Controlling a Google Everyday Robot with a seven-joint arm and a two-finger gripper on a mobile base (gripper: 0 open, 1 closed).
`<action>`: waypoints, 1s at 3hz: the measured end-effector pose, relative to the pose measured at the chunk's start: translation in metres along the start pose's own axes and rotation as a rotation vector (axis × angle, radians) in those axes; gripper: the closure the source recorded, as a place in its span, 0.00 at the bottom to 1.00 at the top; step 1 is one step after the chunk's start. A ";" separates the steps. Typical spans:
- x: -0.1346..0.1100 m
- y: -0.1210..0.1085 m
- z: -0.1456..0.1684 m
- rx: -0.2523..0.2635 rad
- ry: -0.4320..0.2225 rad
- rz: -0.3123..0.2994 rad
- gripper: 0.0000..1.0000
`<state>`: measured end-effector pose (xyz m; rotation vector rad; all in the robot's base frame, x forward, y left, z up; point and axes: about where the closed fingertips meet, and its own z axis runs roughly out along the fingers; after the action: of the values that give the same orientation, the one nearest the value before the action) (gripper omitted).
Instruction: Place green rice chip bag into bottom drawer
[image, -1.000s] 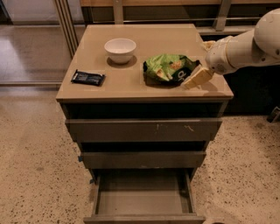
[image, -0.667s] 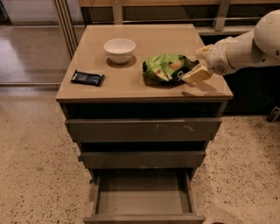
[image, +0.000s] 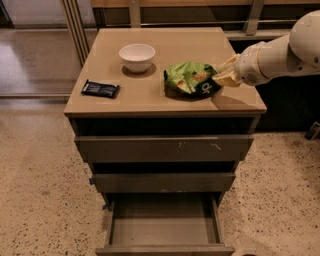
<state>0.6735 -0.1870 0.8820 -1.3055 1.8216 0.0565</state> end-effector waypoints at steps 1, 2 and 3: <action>0.000 0.000 0.000 0.000 0.000 0.000 1.00; 0.000 0.000 0.000 0.000 0.000 0.000 1.00; -0.010 0.007 -0.014 -0.051 -0.044 -0.013 1.00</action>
Offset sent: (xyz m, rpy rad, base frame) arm 0.0000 0.0000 0.0000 0.0000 0.0000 0.0000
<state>0.6604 -0.1836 0.8944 -1.3419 1.7840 0.1247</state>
